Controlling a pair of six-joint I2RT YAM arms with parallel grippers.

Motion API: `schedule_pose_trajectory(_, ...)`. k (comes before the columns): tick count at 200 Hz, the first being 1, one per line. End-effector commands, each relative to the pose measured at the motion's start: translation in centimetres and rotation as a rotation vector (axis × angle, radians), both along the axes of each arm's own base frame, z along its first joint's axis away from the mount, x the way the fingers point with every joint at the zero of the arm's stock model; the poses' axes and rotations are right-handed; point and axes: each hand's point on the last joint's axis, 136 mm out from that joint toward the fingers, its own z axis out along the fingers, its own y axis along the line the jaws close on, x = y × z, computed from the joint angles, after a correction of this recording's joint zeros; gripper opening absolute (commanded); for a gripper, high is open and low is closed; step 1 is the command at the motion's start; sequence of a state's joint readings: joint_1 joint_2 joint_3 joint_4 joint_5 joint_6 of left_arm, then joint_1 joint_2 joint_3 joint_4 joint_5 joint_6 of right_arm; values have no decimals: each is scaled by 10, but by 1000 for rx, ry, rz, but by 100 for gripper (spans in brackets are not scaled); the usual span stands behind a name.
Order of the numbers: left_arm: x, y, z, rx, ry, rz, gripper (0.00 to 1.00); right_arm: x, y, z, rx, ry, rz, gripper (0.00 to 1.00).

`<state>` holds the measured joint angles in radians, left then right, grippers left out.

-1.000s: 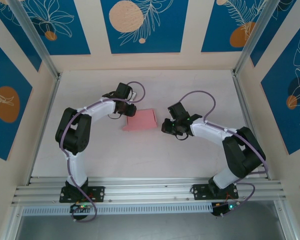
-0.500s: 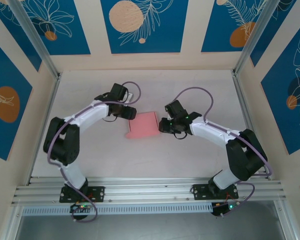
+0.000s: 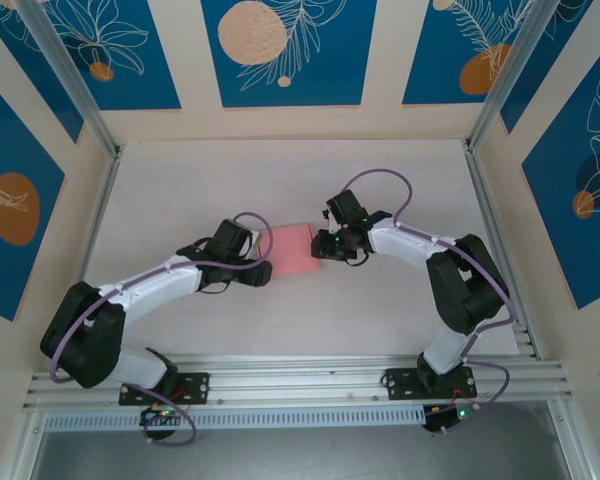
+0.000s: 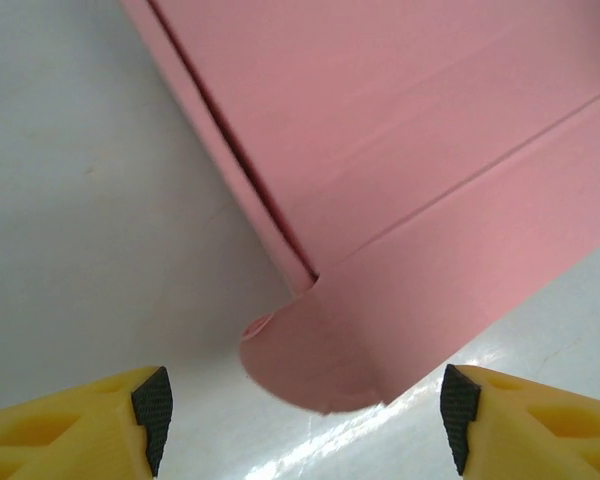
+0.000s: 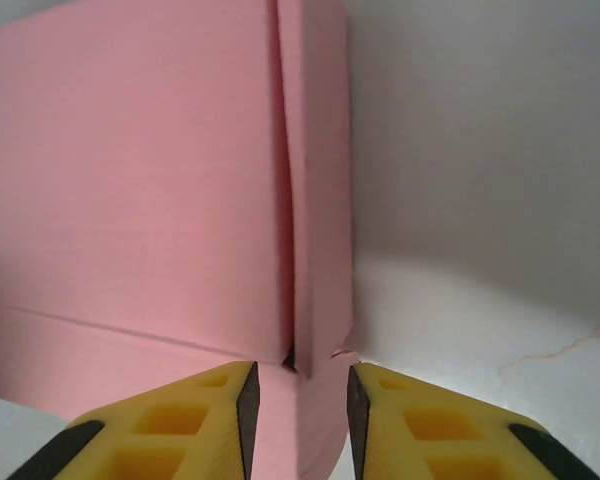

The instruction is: Fold the paper box

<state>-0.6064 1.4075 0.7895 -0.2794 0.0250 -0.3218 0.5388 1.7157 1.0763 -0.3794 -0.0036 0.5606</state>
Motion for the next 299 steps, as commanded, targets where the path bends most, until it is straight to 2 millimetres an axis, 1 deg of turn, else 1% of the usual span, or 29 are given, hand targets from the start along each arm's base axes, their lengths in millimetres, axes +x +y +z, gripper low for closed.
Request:
schedule_pose_trajectory(1,12,-19,9,-66,-48,-11,73,0,8,6,31,9,35,33)
schedule_pose_trajectory(30,14,-26,3,-50,-39,-41,72,0,8,2,34,14,32,34)
schedule_pose_trajectory(53,14,-26,-3,-6,-6,-45,66,0,13,-1,54,28,38,34)
schedule_pose_trajectory(62,11,-25,-6,14,10,-45,65,-1,14,-3,59,34,41,34)
schedule_pose_trajectory(97,2,-23,-12,92,56,-53,64,-4,18,-9,71,51,47,34)
schedule_pose_trajectory(116,-3,-24,-17,107,87,-65,63,-5,19,-10,79,54,49,34)
schedule_pose_trajectory(134,-5,-20,-23,150,105,-58,64,-5,20,-12,79,58,50,34)
schedule_pose_trajectory(158,-4,-10,-24,209,92,-49,72,-6,20,-13,74,59,51,34)
schedule_pose_trajectory(169,-5,-9,-25,223,94,-52,73,-5,19,-13,75,58,50,34)
schedule_pose_trajectory(186,-5,-15,-27,200,100,-65,72,-5,20,-13,78,58,52,34)
schedule_pose_trajectory(214,-8,-29,-28,126,126,-81,67,-6,23,-15,79,65,57,33)
schedule_pose_trajectory(266,-18,-47,-29,20,191,-106,66,-7,29,-17,83,70,71,33)
schedule_pose_trajectory(285,-17,-54,-27,-22,197,-108,65,-8,31,-17,87,71,77,33)
schedule_pose_trajectory(299,-15,-55,-26,-29,196,-103,62,-8,32,-16,91,72,79,33)
